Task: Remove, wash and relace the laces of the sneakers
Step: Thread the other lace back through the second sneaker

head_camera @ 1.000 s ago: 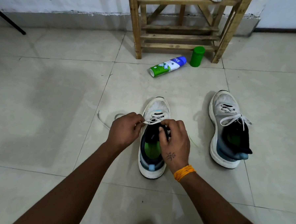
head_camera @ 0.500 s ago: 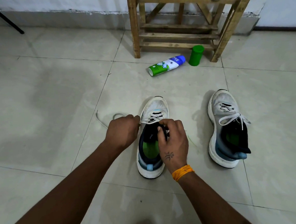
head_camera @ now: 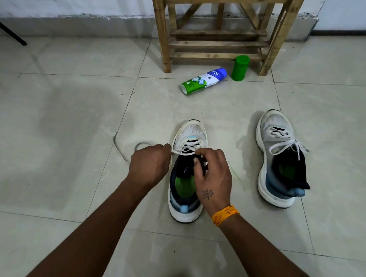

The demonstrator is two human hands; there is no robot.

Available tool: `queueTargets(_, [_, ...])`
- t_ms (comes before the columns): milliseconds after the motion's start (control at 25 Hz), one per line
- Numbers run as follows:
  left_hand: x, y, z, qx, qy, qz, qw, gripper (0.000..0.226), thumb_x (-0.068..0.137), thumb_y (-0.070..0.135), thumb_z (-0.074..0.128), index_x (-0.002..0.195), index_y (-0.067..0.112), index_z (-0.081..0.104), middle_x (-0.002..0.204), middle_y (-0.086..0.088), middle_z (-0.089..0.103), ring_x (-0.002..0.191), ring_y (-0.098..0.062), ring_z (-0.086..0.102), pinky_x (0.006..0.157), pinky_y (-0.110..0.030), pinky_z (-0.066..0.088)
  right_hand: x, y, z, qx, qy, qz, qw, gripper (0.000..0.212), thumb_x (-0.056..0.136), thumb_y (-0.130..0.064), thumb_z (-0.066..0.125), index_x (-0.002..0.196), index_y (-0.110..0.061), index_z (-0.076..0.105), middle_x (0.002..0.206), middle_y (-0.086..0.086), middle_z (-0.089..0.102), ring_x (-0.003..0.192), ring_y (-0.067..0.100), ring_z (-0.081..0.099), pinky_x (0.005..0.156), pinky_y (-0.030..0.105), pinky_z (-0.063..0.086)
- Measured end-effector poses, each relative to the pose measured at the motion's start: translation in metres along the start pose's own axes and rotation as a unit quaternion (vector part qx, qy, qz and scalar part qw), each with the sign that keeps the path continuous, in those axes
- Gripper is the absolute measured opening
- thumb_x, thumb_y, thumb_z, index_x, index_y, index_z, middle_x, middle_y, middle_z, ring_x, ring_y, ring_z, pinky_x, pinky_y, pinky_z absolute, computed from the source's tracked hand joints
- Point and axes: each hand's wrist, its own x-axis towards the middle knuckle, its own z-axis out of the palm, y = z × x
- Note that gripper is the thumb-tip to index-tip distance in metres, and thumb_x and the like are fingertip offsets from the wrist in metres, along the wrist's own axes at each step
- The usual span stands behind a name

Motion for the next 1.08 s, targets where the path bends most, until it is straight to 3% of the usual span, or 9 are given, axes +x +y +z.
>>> queueTargets(80, [0.001, -0.003, -0.001, 0.018, -0.025, -0.044, 0.999, 0.025, 0.078, 0.010, 0.078, 0.067, 0.015, 0.056, 0.056, -0.004, 0.055, 0.045, -0.031, 0.055, 0.048, -0.024, 0.026, 0.000, 0.001, -0.001, 0.000, -0.002, 0.001, 1.000, 0.014, 0.096, -0.022, 0.061, 0.110, -0.026, 0.063, 0.102, -0.006, 0.052, 0.086, 0.017, 0.061, 0.068, 0.040, 0.053])
queueTargets(240, [-0.006, -0.025, -0.005, 0.058, -0.186, -0.159, 0.968, 0.012, 0.091, 0.019, 0.064, 0.081, 0.021, 0.057, 0.085, -0.001, 0.062, 0.084, -0.026, 0.068, 0.065, -0.027, 0.036, -0.001, 0.001, -0.002, 0.006, -0.004, 0.006, 1.000, 0.015, 0.095, -0.024, 0.061, 0.110, -0.029, 0.063, 0.101, -0.007, 0.052, 0.085, 0.016, 0.060, 0.068, 0.040, 0.053])
queueTargets(360, [0.004, -0.016, -0.012, -0.022, -0.139, -0.063, 0.988, 0.011, 0.091, 0.031, 0.068, 0.096, 0.022, 0.066, 0.091, -0.001, 0.068, 0.086, -0.027, 0.068, 0.063, -0.029, 0.040, 0.000, 0.001, -0.001, 0.004, -0.002, 0.010, 1.000, 0.016, 0.095, -0.024, 0.061, 0.111, -0.029, 0.063, 0.100, -0.007, 0.051, 0.085, 0.016, 0.060, 0.069, 0.040, 0.053])
queueTargets(480, [0.007, 0.000, -0.015, -0.034, -0.039, 0.048, 0.998, 0.013, 0.083, 0.020, 0.076, 0.077, 0.019, 0.065, 0.065, -0.002, 0.063, 0.059, -0.029, 0.062, 0.050, -0.026, 0.026, -0.001, 0.001, 0.001, 0.006, -0.003, 0.007, 1.000, 0.015, 0.096, -0.025, 0.061, 0.111, -0.027, 0.064, 0.100, -0.007, 0.051, 0.084, 0.017, 0.060, 0.069, 0.040, 0.053])
queueTargets(600, [0.005, -0.011, -0.006, -0.005, -0.073, -0.041, 0.996, 0.014, 0.083, 0.018, 0.073, 0.071, 0.016, 0.065, 0.067, -0.003, 0.062, 0.061, -0.030, 0.062, 0.053, -0.025, 0.028, -0.001, 0.001, 0.000, 0.002, -0.001, 0.007, 1.000, 0.015, 0.096, -0.024, 0.061, 0.111, -0.027, 0.064, 0.101, -0.007, 0.052, 0.084, 0.016, 0.060, 0.068, 0.040, 0.053])
queueTargets(720, [0.001, -0.023, 0.001, -0.003, -0.194, -0.111, 0.975, 0.014, 0.092, 0.028, 0.066, 0.090, 0.019, 0.075, 0.089, -0.002, 0.068, 0.085, -0.025, 0.067, 0.066, -0.028, 0.042, -0.001, 0.002, -0.001, 0.003, -0.001, 0.009, 1.000, 0.016, 0.096, -0.025, 0.060, 0.111, -0.028, 0.064, 0.101, -0.008, 0.051, 0.084, 0.015, 0.060, 0.068, 0.039, 0.053])
queueTargets(880, [0.002, -0.018, -0.001, -0.165, -0.122, -0.024, 0.978, 0.023, 0.088, 0.039, 0.070, 0.107, 0.027, 0.073, 0.103, 0.000, 0.065, 0.101, -0.021, 0.060, 0.075, -0.039, 0.054, -0.001, 0.000, 0.000, 0.004, -0.001, 0.008, 1.000, 0.016, 0.096, -0.024, 0.060, 0.111, -0.027, 0.064, 0.101, -0.007, 0.052, 0.084, 0.016, 0.060, 0.069, 0.039, 0.054])
queueTargets(960, [0.000, -0.014, 0.000, -0.170, -0.081, 0.029, 0.982, 0.019, 0.092, 0.035, 0.062, 0.102, 0.021, 0.072, 0.094, -0.001, 0.066, 0.092, -0.025, 0.063, 0.066, -0.039, 0.053, -0.001, 0.001, 0.000, 0.003, -0.001, 0.009, 1.000, 0.016, 0.096, -0.024, 0.061, 0.111, -0.027, 0.064, 0.101, -0.006, 0.052, 0.084, 0.016, 0.061, 0.069, 0.040, 0.053])
queueTargets(1080, [-0.006, -0.015, 0.006, -0.169, -0.060, 0.002, 0.984, 0.031, 0.092, 0.031, 0.045, 0.090, 0.021, 0.074, 0.080, 0.000, 0.071, 0.078, -0.027, 0.066, 0.059, -0.035, 0.049, -0.001, 0.001, 0.000, 0.003, 0.000, 0.008, 1.000, 0.016, 0.096, -0.024, 0.060, 0.111, -0.027, 0.064, 0.101, -0.006, 0.051, 0.085, 0.017, 0.060, 0.068, 0.039, 0.053])
